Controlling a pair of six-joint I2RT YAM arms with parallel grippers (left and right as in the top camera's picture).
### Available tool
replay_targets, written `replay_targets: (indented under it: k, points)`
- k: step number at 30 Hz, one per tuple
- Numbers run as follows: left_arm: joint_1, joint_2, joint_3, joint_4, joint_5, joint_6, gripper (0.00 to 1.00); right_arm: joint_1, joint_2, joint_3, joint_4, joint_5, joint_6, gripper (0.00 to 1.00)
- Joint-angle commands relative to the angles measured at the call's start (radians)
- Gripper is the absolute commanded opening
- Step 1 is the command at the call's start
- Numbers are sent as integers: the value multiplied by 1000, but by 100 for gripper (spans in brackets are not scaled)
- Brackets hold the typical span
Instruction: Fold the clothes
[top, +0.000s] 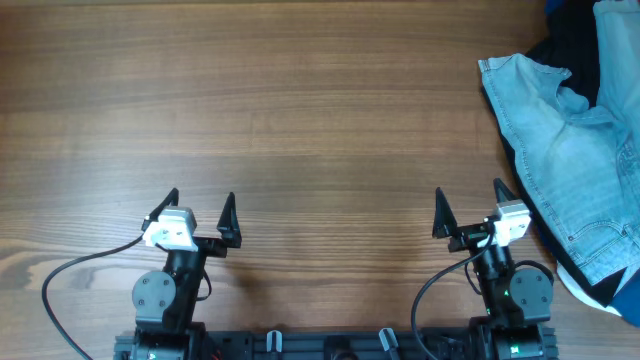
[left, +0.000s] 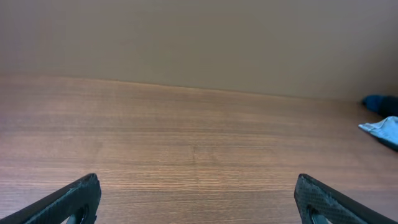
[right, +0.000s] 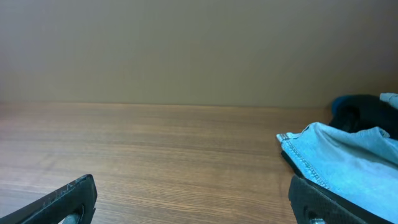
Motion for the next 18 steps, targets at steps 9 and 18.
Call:
replay_targets:
  k: [9,18]
  points:
    - [-5,84,218,-224,6,-132,100,-5,193,257,-252,67,51,100]
    - [-5,446,557,-463,62,-148,100,-5,699,756,-638,67,106,100]
